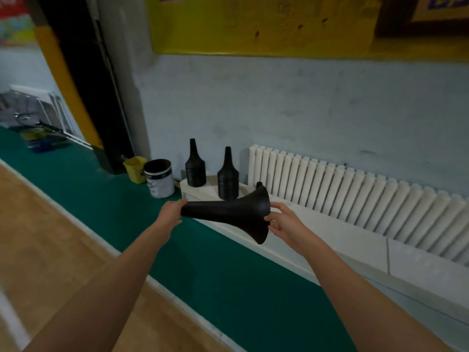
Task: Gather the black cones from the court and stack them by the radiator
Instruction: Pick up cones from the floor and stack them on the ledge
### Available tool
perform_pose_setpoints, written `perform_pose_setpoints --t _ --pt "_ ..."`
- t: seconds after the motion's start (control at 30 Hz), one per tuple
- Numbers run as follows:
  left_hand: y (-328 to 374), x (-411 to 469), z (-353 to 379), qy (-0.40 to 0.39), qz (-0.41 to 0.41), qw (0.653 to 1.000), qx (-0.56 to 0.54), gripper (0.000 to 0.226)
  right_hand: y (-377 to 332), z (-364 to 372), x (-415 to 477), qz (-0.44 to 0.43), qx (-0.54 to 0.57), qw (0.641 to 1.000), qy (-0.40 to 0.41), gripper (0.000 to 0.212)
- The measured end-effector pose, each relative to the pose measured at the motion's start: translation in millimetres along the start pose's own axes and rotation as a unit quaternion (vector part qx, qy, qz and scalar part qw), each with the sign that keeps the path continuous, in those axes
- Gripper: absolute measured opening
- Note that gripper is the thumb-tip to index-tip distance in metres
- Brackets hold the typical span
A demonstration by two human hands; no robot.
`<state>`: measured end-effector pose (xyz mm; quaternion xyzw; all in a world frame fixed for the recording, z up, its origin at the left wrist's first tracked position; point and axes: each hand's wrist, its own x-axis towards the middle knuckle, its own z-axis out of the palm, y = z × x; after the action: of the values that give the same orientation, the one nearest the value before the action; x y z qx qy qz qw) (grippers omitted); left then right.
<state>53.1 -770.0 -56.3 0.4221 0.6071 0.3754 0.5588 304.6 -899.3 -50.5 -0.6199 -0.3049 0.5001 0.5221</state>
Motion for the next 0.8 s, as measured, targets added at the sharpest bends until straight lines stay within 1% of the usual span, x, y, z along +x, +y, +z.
perform_pose_setpoints --t 0.07,0.17,0.27,0.43,0.6,0.73,0.8 --pt "11.1 46.2 -4.2 0.01 -0.003 1.0 0.008 0.035 -9.1 16.8 45.0 0.004 -0.001 1.0 -0.005 0.036" --pt "24.2 113.4 -12.6 0.008 -0.003 0.999 0.035 0.039 -20.1 41.7 109.4 0.015 -0.012 1.0 -0.004 0.034" --pt "50.8 186.7 -18.4 -0.008 0.019 0.998 0.066 0.032 -37.6 69.8 180.1 0.028 -0.006 0.999 0.016 0.037" --pt "102.3 278.4 -7.2 -0.048 0.078 0.983 0.158 0.031 -61.7 92.5 271.3 0.044 0.01 0.998 0.052 0.035" --pt "141.0 351.8 47.6 -0.081 0.112 0.97 0.199 0.02 -68.6 74.3 337.8 0.071 0.045 0.993 0.088 0.033" --pt "160.8 416.6 119.1 -0.122 0.15 0.94 0.281 0.033 -64.3 30.1 406.5 0.098 0.082 0.986 0.108 0.038" --pt "171.8 442.6 156.1 -0.134 0.168 0.928 0.305 0.035 -63.6 7.5 439.3 0.108 0.099 0.982 0.119 0.035"
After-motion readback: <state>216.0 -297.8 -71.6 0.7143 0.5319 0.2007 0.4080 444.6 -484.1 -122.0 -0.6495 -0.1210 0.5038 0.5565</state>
